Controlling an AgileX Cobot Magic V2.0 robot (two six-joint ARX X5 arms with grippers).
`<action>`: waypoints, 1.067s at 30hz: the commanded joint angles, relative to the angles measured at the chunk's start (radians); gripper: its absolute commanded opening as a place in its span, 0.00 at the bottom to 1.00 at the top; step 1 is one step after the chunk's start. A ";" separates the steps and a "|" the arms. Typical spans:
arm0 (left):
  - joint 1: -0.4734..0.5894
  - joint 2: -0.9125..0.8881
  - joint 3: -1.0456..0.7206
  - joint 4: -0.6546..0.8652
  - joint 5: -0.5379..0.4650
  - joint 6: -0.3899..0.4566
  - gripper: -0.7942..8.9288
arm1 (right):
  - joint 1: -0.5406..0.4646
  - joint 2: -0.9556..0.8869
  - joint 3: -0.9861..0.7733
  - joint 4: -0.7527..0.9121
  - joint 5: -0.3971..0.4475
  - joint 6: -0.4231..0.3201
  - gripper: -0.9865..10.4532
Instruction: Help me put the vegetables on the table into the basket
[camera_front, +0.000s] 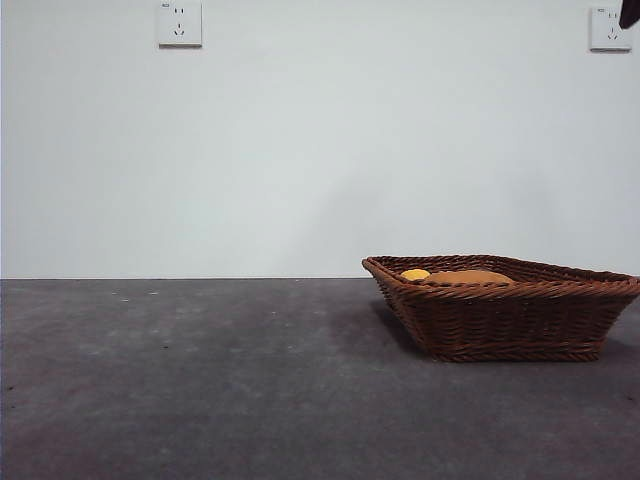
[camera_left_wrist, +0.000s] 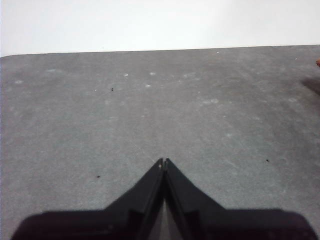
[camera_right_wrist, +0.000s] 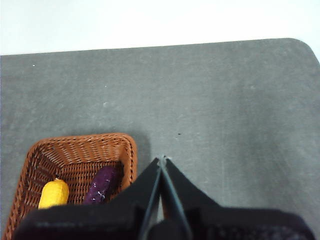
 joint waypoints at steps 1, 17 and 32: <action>0.003 0.001 -0.011 0.006 0.002 -0.006 0.08 | 0.045 -0.107 -0.192 0.129 -0.002 0.007 0.09; 0.003 0.011 -0.011 0.006 0.004 -0.005 0.08 | 0.054 -0.985 -1.167 0.620 0.097 -0.299 0.09; 0.003 0.028 -0.011 0.006 0.005 -0.005 0.08 | 0.015 -1.376 -1.506 0.689 -0.124 -0.069 0.09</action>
